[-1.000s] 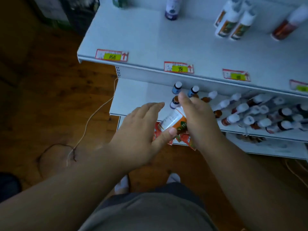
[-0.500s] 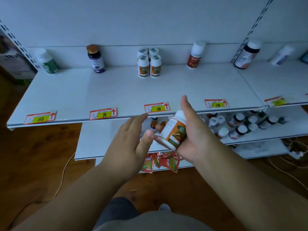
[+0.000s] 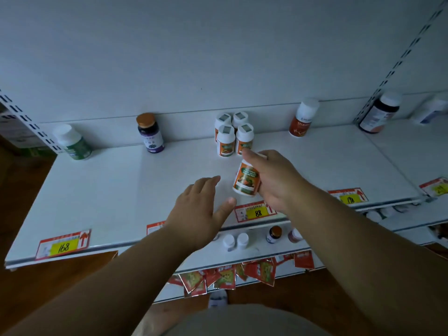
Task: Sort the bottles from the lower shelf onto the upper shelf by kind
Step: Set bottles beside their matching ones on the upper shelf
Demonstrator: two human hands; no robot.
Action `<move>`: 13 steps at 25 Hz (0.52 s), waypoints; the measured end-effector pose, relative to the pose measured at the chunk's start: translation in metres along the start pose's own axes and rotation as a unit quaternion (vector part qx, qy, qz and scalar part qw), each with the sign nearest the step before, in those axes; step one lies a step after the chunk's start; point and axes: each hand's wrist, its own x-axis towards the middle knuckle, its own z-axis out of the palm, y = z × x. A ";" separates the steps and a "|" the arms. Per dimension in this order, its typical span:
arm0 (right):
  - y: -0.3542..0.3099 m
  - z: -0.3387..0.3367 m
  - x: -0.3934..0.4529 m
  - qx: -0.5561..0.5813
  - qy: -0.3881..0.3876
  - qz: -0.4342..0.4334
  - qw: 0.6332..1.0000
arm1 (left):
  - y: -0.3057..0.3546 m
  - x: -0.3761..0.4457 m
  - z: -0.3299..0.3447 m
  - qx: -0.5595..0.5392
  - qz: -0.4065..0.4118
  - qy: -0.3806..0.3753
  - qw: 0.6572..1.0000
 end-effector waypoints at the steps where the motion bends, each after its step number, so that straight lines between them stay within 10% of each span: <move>1: 0.001 0.000 0.010 -0.053 0.007 -0.024 0.998 | -0.007 0.012 0.001 0.014 -0.008 -0.011 1.000; 13: 0.010 0.018 0.078 -0.399 0.049 -0.223 0.888 | -0.037 0.110 0.041 0.175 -0.021 -0.053 0.983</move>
